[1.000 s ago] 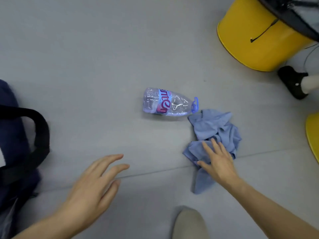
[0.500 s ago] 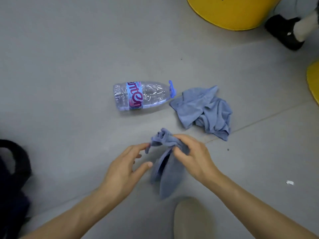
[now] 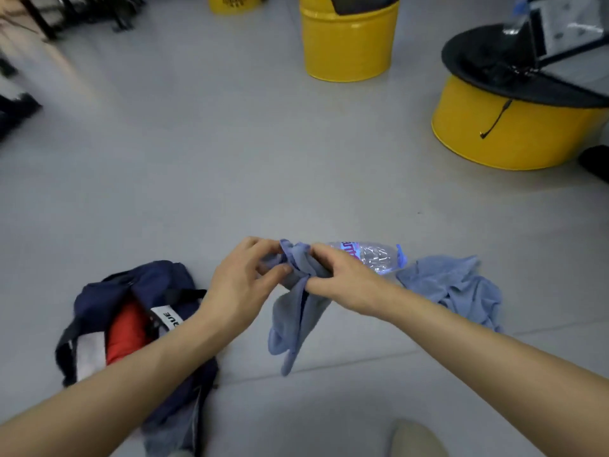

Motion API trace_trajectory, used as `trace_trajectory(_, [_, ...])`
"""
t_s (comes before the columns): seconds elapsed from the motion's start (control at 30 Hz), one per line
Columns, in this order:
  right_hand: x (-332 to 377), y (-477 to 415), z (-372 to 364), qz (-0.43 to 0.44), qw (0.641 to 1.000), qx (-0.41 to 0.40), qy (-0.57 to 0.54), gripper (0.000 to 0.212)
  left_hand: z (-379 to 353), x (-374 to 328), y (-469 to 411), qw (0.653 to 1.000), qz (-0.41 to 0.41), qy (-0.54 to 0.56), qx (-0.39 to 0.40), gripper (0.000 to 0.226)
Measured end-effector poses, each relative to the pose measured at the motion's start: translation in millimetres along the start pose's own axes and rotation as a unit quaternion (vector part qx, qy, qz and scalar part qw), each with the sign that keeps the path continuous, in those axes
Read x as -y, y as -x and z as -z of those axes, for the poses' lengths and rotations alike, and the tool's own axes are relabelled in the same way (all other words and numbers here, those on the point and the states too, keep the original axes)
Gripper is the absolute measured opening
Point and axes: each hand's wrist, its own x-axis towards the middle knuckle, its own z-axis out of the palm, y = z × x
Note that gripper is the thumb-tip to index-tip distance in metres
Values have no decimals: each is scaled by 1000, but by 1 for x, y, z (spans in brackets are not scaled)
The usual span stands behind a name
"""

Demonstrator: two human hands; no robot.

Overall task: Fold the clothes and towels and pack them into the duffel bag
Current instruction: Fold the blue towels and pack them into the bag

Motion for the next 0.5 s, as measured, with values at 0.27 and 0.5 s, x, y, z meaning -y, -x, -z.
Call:
trace_trajectory(0.27, [107, 28, -13, -4, 999, -12, 32, 9, 67, -45, 74, 986, 37, -12, -161, 11])
trace_trajectory(0.5, [108, 53, -80, -9, 989, -120, 83, 46, 65, -36, 103, 978, -16, -10, -207, 8])
